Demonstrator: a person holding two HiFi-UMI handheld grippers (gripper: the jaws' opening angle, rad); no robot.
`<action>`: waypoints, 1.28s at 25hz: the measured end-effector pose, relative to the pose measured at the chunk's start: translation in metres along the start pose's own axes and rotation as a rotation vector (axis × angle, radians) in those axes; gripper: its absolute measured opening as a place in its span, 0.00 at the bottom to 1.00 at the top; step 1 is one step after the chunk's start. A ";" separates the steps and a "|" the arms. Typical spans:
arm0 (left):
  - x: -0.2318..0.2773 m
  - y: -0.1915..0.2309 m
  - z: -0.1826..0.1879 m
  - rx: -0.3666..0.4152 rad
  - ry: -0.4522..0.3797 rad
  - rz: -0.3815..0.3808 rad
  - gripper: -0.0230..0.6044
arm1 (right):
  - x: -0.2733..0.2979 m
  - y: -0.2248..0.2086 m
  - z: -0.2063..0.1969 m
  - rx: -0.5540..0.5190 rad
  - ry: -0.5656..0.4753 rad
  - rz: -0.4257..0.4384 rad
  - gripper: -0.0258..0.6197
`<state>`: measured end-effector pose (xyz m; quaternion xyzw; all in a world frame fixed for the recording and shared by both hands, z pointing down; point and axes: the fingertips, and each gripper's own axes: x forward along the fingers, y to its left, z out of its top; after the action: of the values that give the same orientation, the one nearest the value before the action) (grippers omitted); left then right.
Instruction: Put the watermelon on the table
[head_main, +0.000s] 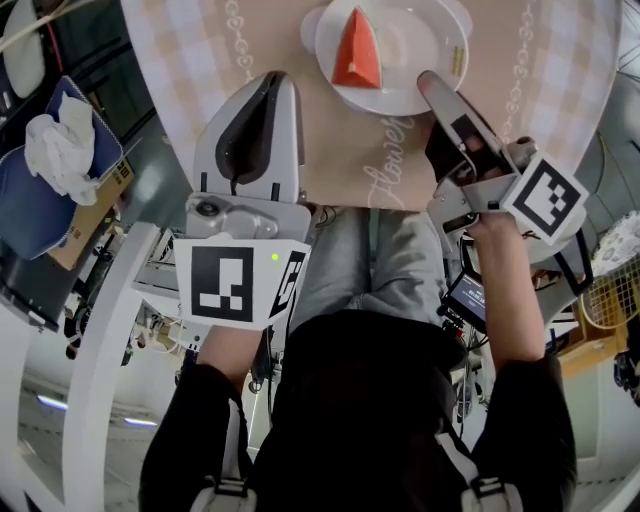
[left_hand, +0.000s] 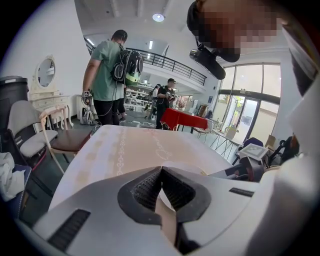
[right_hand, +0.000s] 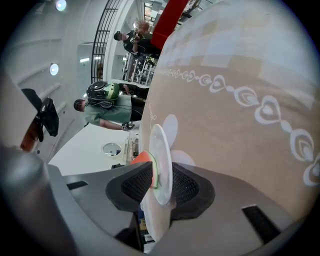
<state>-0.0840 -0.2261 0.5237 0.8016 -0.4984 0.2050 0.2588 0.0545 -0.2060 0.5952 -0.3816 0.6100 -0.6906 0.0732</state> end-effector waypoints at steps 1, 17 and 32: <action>0.000 -0.001 0.000 0.001 -0.001 0.000 0.04 | -0.002 -0.001 0.000 -0.007 0.004 -0.004 0.22; -0.011 -0.014 0.010 0.017 -0.025 -0.003 0.04 | -0.025 -0.001 0.000 -0.166 0.013 -0.079 0.21; -0.039 -0.035 0.043 0.049 -0.063 -0.020 0.04 | -0.055 0.056 0.011 -0.320 -0.041 -0.073 0.09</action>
<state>-0.0657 -0.2132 0.4599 0.8187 -0.4930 0.1891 0.2256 0.0791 -0.1973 0.5207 -0.4244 0.6963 -0.5789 -0.0013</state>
